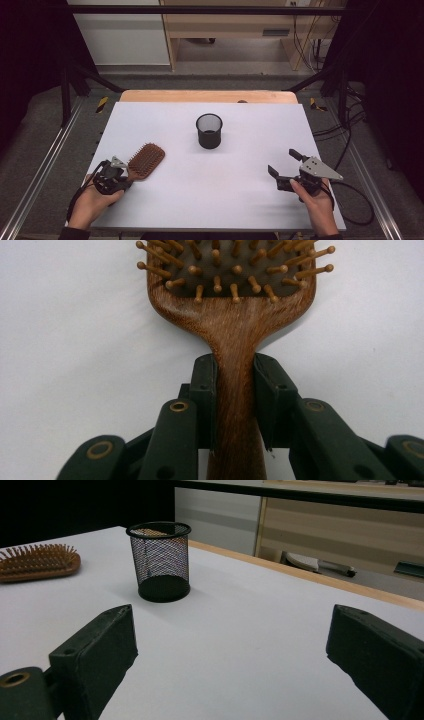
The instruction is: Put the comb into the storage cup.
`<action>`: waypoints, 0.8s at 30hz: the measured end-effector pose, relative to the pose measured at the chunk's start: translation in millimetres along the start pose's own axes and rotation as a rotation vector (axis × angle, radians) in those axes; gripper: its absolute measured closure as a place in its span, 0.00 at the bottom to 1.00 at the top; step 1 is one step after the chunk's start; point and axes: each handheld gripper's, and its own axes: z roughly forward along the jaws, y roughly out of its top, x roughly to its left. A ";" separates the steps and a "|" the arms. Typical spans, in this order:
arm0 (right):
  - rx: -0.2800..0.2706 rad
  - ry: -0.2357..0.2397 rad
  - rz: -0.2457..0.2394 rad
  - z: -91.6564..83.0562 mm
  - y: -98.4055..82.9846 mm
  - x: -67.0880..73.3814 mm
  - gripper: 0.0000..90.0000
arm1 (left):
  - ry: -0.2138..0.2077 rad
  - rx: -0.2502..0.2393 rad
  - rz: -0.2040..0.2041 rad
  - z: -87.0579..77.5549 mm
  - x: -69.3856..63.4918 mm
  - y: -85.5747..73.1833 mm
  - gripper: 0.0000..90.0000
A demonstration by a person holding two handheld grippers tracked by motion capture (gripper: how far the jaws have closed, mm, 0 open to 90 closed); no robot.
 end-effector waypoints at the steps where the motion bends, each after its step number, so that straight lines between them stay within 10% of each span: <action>1: -0.004 -0.002 0.001 -0.4 0.2 -0.3 0.07 | -0.009 -0.015 -0.009 -0.4 1.2 -1.9 0.80; 12: -0.004 -0.003 0.005 -0.4 0.3 -0.6 0.07 | -0.001 -0.127 -0.030 -13.5 -1.3 -1.5 0.81; 24: 0.001 0.000 -0.001 0.4 0.1 -0.2 0.07 | -0.003 -0.035 0.003 -4.8 0.2 0.4 0.80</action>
